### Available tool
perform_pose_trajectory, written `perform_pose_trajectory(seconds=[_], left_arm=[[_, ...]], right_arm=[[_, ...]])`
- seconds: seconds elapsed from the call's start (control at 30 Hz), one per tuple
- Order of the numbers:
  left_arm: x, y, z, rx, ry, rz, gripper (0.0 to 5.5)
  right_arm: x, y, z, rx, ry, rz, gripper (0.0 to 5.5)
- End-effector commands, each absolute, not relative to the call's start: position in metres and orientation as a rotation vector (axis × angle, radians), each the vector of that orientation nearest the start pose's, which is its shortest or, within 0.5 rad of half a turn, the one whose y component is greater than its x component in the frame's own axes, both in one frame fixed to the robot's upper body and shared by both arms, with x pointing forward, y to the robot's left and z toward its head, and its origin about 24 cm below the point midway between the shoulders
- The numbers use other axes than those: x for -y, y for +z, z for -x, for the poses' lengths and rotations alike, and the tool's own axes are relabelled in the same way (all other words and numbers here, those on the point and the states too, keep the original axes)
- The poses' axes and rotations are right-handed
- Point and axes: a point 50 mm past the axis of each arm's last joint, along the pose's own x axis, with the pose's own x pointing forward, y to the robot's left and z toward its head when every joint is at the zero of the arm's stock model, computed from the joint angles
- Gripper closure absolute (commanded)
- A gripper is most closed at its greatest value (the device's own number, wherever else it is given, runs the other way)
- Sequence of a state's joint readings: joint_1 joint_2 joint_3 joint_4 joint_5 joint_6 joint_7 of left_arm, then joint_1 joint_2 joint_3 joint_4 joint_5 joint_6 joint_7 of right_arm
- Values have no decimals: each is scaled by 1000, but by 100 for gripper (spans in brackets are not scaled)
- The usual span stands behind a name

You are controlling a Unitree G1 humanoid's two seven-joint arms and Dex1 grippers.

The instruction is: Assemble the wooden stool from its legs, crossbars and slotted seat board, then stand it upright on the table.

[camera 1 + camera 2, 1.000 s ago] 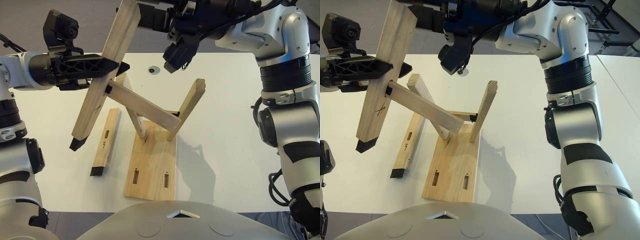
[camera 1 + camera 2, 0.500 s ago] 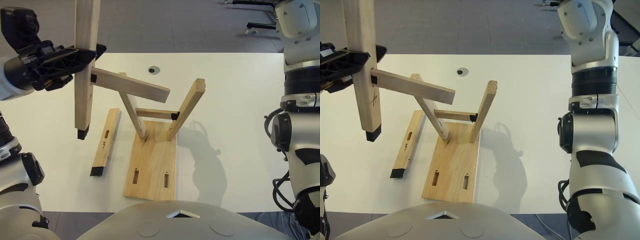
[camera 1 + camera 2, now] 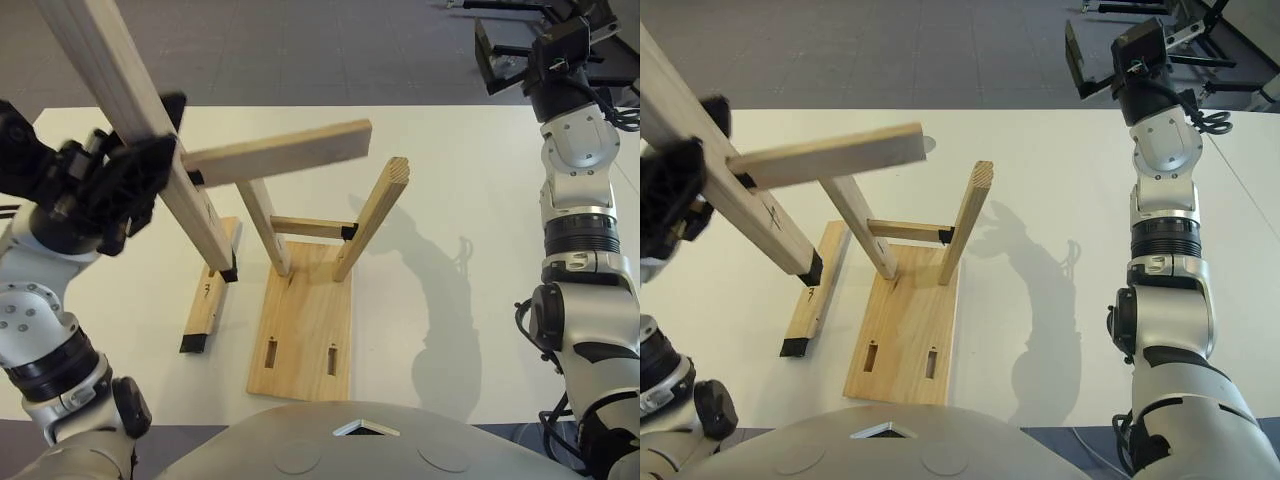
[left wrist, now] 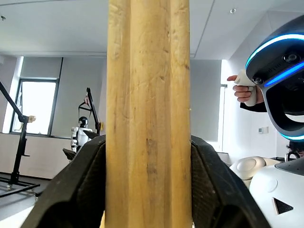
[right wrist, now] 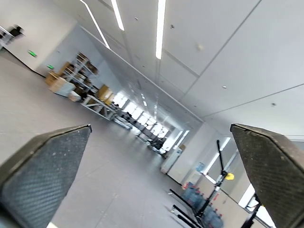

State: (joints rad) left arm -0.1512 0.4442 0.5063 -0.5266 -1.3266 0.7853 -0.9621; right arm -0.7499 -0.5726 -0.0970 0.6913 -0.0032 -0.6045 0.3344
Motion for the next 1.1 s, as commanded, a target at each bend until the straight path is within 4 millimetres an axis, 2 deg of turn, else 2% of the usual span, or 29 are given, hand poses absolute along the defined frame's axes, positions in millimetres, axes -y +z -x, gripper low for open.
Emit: perform_pose_trajectory(seconds=[0.03,0.1,0.2,0.33,0.4,0.47,0.53,0.6,0.9,1.1], left_arm=[[-188,185,-188,330,-1357,526,341],[-183,181,-187,379,-1331,547,341],[-175,184,-187,450,-1296,521,341],[-164,188,-186,493,-1298,483,341],[-159,190,-185,496,-1312,471,341],[-156,187,-185,467,-1327,457,341],[-156,181,-186,397,-1334,447,341],[-156,176,-186,337,-1342,443,341],[-151,182,-190,272,-1411,450,341],[-144,176,-187,120,-1527,428,341]], right_arm=[[237,200,-349,584,311,583,10],[224,200,-347,587,420,536,10],[207,220,-345,639,528,444,10],[179,266,-334,744,696,280,10],[155,294,-318,803,882,182,10],[137,311,-297,816,1100,137,10],[126,312,-277,760,1329,182,10],[121,308,-267,709,1445,245,10],[95,298,-260,656,1596,340,10],[84,299,-261,686,1639,367,10]])
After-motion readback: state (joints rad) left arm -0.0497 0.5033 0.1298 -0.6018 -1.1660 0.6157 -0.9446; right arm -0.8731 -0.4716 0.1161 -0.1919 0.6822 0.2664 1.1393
